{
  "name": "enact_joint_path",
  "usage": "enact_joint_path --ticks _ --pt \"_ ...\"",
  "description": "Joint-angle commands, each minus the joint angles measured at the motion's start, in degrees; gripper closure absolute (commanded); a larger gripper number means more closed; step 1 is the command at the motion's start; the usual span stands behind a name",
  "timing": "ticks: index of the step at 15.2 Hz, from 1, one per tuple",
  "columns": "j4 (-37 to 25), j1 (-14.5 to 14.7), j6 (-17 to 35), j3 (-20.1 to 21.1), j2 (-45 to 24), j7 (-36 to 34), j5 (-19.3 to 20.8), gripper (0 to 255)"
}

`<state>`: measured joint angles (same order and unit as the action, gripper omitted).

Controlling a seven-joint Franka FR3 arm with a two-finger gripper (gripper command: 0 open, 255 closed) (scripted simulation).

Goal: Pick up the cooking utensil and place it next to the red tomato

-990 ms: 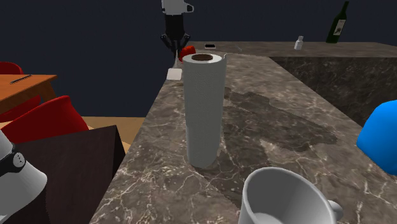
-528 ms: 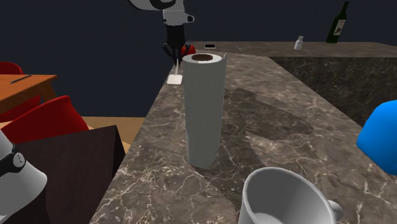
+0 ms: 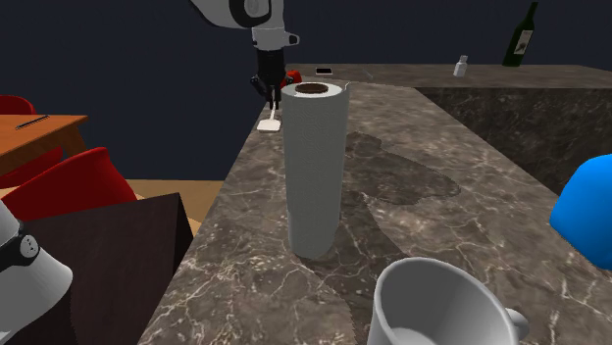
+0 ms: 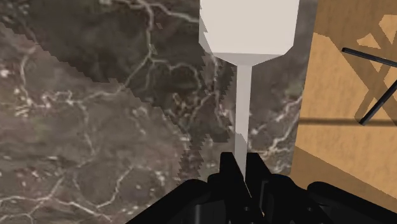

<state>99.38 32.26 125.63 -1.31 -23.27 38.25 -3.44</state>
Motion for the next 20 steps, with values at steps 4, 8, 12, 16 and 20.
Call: enact_joint_path --ticks 4,8,12,16,20 --pt "0.02 0.0 0.06 0.0 -0.02 0.0 0.0 255" --pt "0.02 0.0 0.05 0.0 -0.02 0.0 0.0 0" --pt "-1.24 -0.05 -3.03 -0.08 1.8 -0.08 0.12 0" --pt "-2.66 -0.1 -5.89 -0.15 3.24 -0.15 0.23 0" --pt "-2.66 -0.1 -5.89 -0.15 3.24 -0.15 0.23 0"
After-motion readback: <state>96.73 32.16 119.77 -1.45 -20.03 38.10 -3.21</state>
